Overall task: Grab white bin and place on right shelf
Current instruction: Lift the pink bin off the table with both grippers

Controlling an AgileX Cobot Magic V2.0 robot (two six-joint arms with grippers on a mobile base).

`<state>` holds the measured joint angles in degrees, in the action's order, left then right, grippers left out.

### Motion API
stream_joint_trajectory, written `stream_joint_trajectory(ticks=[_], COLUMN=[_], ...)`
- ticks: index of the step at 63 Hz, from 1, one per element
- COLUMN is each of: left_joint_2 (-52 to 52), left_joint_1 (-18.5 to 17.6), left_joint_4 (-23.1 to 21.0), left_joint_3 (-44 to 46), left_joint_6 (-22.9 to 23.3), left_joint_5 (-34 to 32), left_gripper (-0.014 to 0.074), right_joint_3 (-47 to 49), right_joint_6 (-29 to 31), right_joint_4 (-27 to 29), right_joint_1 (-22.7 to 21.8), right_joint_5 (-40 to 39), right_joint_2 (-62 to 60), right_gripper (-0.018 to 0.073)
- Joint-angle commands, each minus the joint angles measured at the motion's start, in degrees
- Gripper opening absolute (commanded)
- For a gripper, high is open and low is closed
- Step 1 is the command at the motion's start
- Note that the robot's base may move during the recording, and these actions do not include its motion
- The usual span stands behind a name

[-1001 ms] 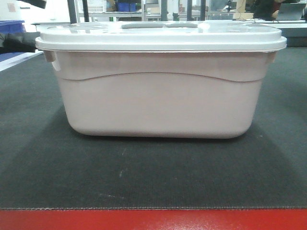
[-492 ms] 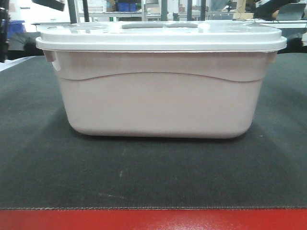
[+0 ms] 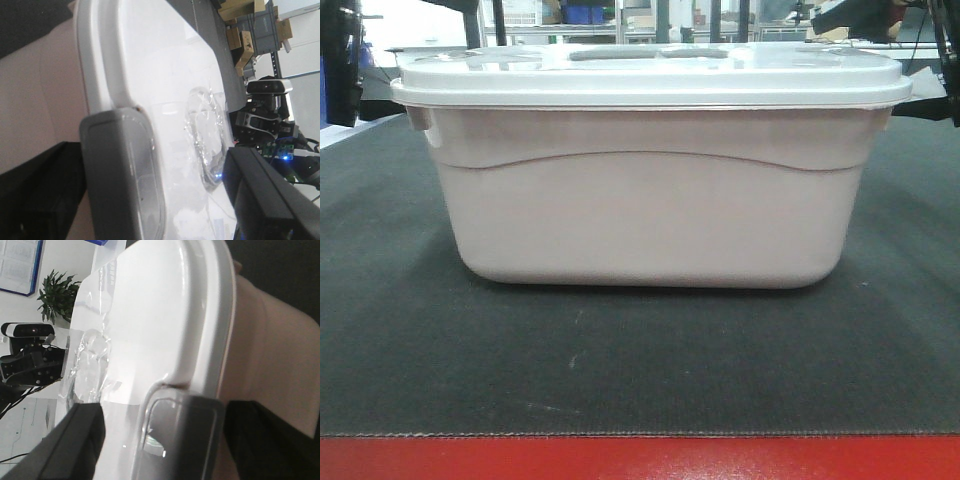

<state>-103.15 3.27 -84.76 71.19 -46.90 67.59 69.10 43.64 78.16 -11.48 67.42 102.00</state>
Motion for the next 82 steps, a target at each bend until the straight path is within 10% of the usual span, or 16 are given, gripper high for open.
stream_joint_trajectory(ticks=[1, 21, 42, 61, 82], left_joint_2=[2.58, 2.58, 2.58, 2.58, 3.8], left_joint_1=[-0.35, -0.35, -0.35, -0.35, -0.35], left_joint_4=[-5.48, -5.48, -5.48, -6.76, -15.01], left_joint_3=[1.79, 1.79, 1.79, 1.79, 1.79], left_joint_6=[-0.45, -0.35, -0.2, -0.2, -0.2], left_joint_5=[7.64, 7.96, 7.96, 7.96, 7.96], left_gripper=[0.044, 0.0438, 0.0197, -0.0055, -0.0086], right_joint_3=[1.82, 1.82, 1.82, 1.82, 2.02], right_joint_6=[0.79, 0.79, 0.79, 0.79, 2.69], right_joint_4=[5.01, 5.01, 5.01, 6.1, 12.27], right_joint_1=[0.13, 0.13, 0.13, 0.13, 0.13], right_joint_5=[9.14, 9.14, 9.14, 9.14, 9.14], right_joint_2=[-2.64, -2.64, -2.64, -3.0, -8.46], right_gripper=[0.059, 0.0574, 0.0245, 0.0234, 0.0234])
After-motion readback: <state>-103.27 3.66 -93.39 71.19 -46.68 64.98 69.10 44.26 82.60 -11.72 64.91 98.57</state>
